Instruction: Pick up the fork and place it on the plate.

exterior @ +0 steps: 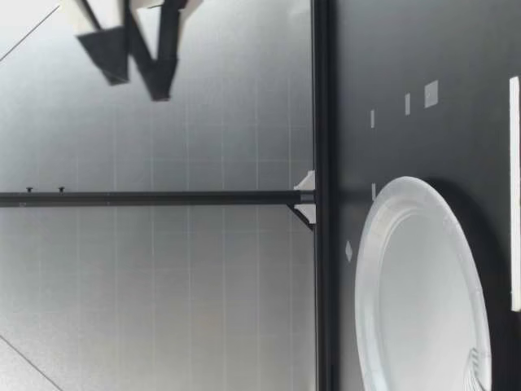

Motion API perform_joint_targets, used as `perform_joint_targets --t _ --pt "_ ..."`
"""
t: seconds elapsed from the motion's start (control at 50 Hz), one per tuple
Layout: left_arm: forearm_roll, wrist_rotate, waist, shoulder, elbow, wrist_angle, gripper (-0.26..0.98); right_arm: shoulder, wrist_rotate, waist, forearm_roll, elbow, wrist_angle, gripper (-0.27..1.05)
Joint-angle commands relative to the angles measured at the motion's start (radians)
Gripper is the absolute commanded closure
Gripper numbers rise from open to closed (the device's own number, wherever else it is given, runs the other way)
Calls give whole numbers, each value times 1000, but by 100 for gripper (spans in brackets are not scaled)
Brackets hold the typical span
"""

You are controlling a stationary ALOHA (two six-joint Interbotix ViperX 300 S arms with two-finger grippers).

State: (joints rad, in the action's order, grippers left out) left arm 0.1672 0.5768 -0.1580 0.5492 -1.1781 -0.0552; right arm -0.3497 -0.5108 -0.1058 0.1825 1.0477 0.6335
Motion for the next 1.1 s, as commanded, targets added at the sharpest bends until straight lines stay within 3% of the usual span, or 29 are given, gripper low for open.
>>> perform_joint_targets --t 0.0,0.32,0.6,1.08 --pt "-23 -225 8 132 98 -25 30 -26 32 5 17 -20 55 5" --pt "-23 -624 54 201 91 -176 30 -81 267 11 26 -18 72 5" --pt "-14 -687 71 152 -8 -468 30 -44 314 11 12 -3 80 5" --pt "23 -681 71 135 -8 -362 30 -29 313 11 -14 -11 89 5"
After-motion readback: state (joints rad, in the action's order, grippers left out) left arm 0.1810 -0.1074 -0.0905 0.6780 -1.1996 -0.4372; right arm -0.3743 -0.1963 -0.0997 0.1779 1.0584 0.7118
